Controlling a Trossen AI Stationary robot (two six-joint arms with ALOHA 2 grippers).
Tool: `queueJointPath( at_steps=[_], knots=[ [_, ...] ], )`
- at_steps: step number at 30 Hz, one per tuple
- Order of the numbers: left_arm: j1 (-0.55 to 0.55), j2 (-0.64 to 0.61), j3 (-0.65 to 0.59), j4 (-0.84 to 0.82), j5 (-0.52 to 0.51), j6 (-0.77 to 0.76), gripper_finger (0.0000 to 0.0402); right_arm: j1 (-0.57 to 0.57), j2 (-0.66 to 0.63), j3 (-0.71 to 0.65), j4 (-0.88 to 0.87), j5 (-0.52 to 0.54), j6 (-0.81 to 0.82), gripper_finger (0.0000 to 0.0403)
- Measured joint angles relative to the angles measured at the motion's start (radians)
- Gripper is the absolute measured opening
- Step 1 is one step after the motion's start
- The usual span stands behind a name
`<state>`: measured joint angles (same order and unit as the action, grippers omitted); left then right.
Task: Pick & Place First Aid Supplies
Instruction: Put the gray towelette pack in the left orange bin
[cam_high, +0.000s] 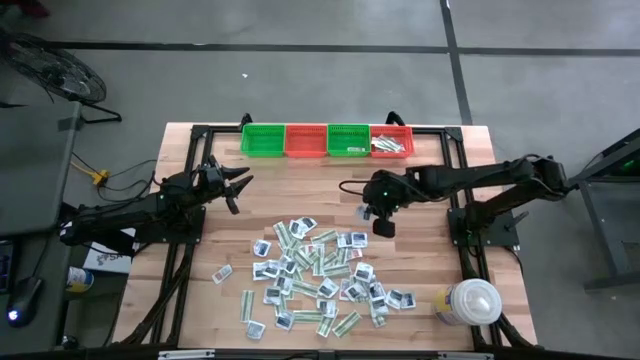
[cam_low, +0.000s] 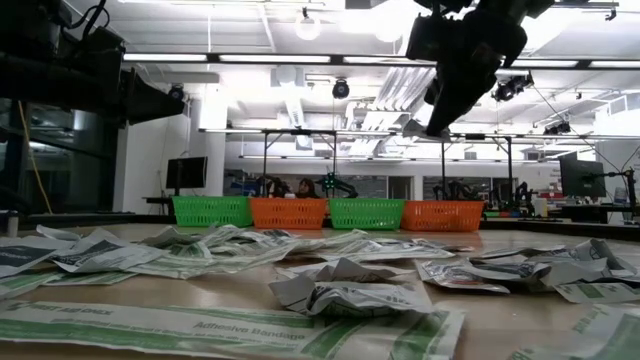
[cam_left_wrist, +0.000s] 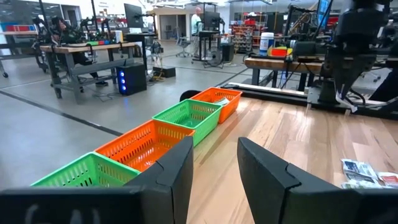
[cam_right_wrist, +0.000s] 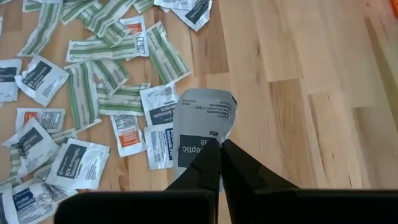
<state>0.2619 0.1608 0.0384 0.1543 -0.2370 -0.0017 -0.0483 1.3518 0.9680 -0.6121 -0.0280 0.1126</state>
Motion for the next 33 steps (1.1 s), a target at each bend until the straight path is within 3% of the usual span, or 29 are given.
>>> queueJointPath(
  at_steps=[6,19,25,33],
  knots=[
    [0.0,0.0,0.0,0.0,0.0,0.0,0.0122,-0.042,-0.035,0.0,-0.03,-0.003,-0.054,0.0],
    [0.0,0.0,0.0,0.0,0.0,0.0,0.0122,-0.313,-0.084,0.002,-0.07,-0.016,-0.402,0.0],
    [0.0,0.0,0.0,0.0,0.0,0.0,0.0122,-0.408,-0.084,0.002,-0.037,-0.035,-0.398,0.0],
    [0.0,0.0,0.0,0.0,0.0,0.0,0.0122,-0.45,-0.084,0.002,0.083,-0.029,-0.378,0.0]
  ],
)
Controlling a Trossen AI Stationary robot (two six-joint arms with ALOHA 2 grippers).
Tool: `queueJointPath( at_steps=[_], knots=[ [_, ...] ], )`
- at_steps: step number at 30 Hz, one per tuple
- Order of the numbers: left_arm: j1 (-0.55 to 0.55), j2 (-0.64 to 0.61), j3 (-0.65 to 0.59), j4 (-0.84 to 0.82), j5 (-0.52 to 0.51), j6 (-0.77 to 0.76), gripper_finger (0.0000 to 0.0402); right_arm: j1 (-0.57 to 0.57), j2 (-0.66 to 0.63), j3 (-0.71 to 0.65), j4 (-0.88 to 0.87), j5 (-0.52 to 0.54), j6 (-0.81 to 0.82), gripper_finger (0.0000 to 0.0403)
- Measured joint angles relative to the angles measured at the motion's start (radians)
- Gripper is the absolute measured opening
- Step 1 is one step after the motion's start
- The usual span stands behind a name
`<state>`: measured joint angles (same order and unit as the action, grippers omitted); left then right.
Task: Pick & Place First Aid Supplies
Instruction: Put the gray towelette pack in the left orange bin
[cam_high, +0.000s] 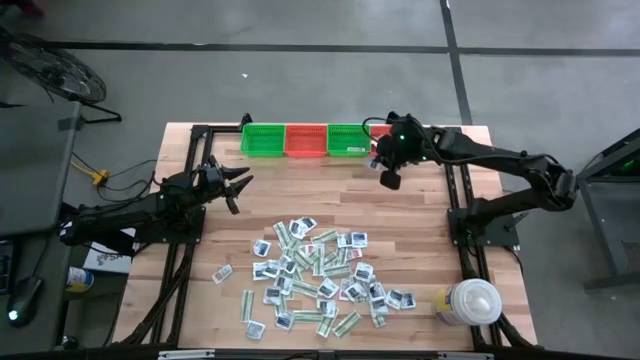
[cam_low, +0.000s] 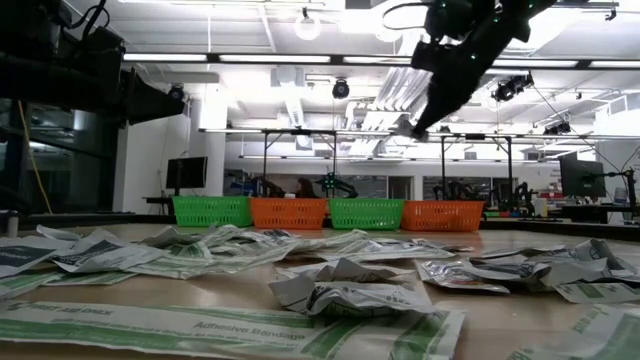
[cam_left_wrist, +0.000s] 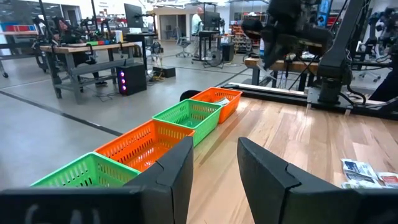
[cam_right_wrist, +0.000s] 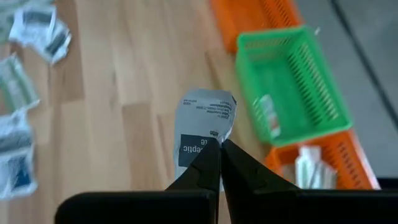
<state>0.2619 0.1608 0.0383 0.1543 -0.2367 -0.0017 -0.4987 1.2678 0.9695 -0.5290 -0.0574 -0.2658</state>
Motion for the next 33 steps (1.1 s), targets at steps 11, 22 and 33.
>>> queueJointPath(
  at_steps=[11,22,33],
  knots=[
    [0.0,0.0,0.0,0.0,-0.001,0.0,0.0122,0.001,0.0,0.0,0.063,-0.001,-0.002,0.0],
    [0.0,0.0,0.0,0.004,-0.003,0.0,0.0122,0.001,0.0,0.0,0.069,0.006,0.004,0.0],
    [0.0,0.0,0.0,-0.005,-0.088,0.0,0.0122,0.001,0.0,-0.001,0.055,0.006,0.004,0.0]
  ],
)
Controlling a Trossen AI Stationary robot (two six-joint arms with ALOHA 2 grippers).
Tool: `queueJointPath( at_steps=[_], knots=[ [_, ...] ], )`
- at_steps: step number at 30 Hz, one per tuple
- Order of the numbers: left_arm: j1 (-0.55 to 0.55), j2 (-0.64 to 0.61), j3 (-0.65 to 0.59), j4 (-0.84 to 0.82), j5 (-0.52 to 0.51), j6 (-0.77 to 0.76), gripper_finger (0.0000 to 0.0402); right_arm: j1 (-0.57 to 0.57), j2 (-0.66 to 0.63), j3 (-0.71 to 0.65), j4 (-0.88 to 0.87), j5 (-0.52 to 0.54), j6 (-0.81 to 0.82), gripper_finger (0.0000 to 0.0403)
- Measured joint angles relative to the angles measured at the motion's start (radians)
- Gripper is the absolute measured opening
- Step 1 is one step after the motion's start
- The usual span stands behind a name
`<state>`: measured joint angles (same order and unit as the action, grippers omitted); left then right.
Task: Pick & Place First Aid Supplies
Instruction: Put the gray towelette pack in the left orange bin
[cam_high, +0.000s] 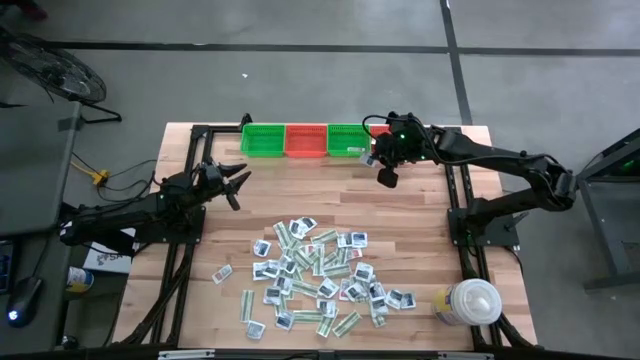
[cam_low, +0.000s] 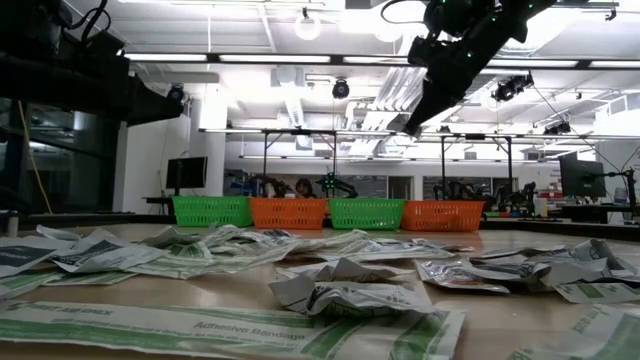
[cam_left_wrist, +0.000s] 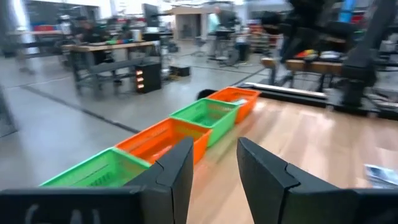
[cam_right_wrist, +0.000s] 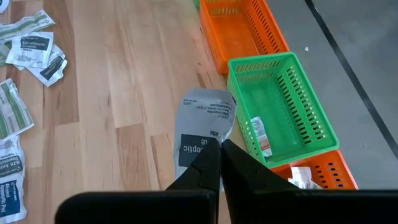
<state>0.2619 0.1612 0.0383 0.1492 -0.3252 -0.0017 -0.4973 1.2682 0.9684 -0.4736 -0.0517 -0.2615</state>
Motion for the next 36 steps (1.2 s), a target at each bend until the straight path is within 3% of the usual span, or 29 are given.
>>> queueJointPath(
  at_steps=[9,25,30,36],
  knots=[
    [0.0,0.0,0.0,0.007,-0.049,-0.003,0.0122,0.0,0.0,0.0,0.0,0.0,0.005,0.0],
    [0.0,0.009,0.0,0.023,-0.022,-0.062,0.0122,0.0,0.0,0.0,0.004,0.046,0.036,0.0],
    [0.0,0.116,0.019,0.146,-0.025,-0.077,0.0122,0.001,0.0,0.0,0.075,0.074,0.019,0.0],
    [0.0,0.389,0.162,0.229,-0.024,-0.037,0.0122,0.001,0.0,0.0,0.199,0.08,0.018,0.0]
  ],
)
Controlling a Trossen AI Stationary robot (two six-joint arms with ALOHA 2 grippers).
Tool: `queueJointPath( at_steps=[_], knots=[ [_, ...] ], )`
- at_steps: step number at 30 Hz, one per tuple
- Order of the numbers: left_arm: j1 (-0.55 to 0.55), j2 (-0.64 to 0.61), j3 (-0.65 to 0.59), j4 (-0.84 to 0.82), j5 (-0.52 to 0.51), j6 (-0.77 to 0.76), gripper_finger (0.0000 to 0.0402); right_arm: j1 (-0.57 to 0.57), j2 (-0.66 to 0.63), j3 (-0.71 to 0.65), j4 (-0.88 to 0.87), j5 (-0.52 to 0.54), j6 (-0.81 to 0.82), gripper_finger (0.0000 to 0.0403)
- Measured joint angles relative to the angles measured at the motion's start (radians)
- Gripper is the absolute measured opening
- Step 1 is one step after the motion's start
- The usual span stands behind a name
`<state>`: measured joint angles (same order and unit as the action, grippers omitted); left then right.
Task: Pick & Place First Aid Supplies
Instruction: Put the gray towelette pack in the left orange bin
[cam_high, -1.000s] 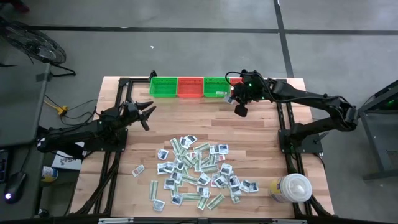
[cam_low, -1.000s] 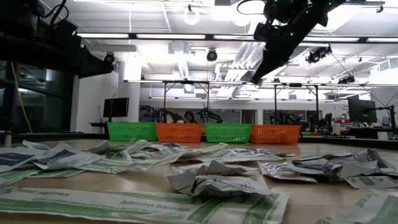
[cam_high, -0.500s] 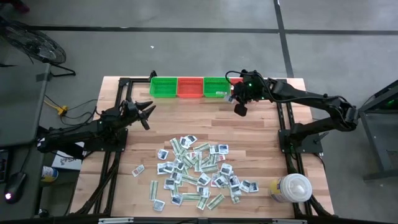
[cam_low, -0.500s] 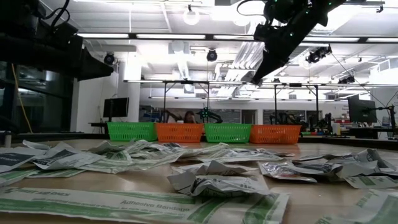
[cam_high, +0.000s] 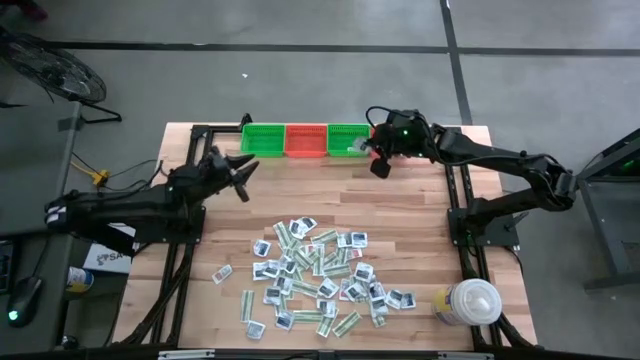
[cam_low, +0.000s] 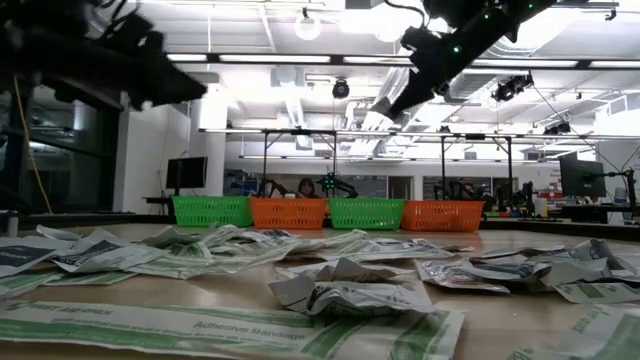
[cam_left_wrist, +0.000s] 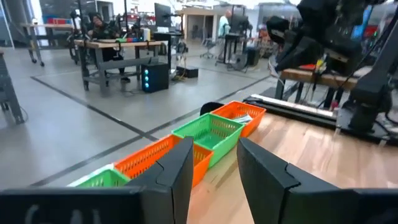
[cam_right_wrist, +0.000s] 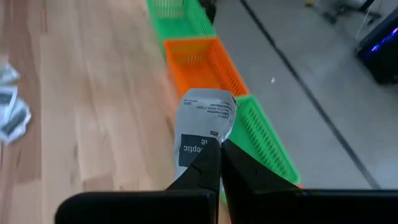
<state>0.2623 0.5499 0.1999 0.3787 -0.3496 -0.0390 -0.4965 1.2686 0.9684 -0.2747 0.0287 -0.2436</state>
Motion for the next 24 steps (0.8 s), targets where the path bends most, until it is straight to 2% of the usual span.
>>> queueJointPath(
  at_steps=[4,6,11,17,21,24],
  knots=[
    [0.028,0.205,0.13,0.041,0.007,0.056,0.0122,0.0,0.0,0.0,0.064,0.027,0.0,0.0],
    [0.072,0.293,0.192,0.053,0.053,0.057,0.0122,0.0,0.0,0.0,0.102,0.029,0.002,0.0],
    [0.224,0.501,0.325,0.208,0.31,0.054,0.0122,0.024,0.022,0.0,0.242,0.031,0.016,0.0],
    [0.329,0.741,0.534,0.214,0.634,0.05,0.0137,0.052,0.068,0.0,0.366,0.048,0.026,0.0],
    [0.327,0.883,0.675,0.212,0.741,0.031,0.0176,0.055,0.074,0.0,0.422,0.07,0.019,0.0],
    [0.326,0.963,0.762,0.207,0.755,0.031,0.0205,0.053,0.073,0.0,0.443,0.097,0.017,0.0]
  ],
)
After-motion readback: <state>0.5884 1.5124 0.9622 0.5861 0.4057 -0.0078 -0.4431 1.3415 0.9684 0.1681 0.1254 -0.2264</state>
